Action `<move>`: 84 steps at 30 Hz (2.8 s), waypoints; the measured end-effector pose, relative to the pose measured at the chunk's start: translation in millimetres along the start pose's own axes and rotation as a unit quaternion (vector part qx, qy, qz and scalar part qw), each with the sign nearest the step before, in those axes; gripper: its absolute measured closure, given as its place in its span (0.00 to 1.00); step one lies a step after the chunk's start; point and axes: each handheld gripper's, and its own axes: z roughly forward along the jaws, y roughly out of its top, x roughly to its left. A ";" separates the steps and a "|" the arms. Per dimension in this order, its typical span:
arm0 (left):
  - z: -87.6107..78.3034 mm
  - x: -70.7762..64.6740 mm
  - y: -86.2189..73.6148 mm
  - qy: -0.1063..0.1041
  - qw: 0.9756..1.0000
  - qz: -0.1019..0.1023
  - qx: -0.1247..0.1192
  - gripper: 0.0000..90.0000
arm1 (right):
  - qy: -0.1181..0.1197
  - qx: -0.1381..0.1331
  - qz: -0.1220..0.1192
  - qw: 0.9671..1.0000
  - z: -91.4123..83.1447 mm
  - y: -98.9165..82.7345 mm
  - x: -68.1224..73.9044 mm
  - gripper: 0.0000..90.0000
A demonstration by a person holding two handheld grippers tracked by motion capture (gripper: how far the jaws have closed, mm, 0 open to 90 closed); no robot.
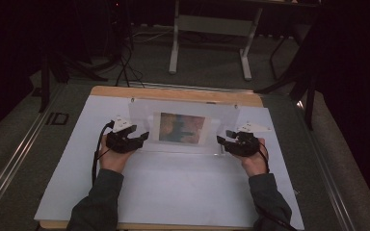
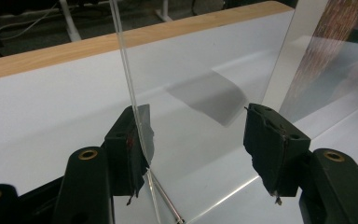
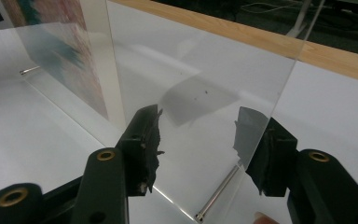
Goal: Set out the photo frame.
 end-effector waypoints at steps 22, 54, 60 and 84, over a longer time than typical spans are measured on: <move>-6.4 -3.1 -3.5 0.002 1.000 -0.002 0.002 0.46 | 0.002 0.003 0.004 1.000 -3.7 -3.9 5.2 0.54; -10.0 -2.0 -6.2 -0.006 1.000 -0.024 0.001 0.46 | 0.019 -0.001 0.009 1.000 -4.2 -6.5 4.0 0.55; -11.8 -4.6 -5.3 -0.002 1.000 -0.027 0.006 0.46 | 0.023 -0.002 0.010 1.000 -3.9 -6.7 2.8 0.55; -13.5 -2.4 -9.7 -0.012 1.000 -0.026 -0.003 0.47 | 0.024 -0.005 0.002 1.000 -2.2 -6.5 3.0 0.52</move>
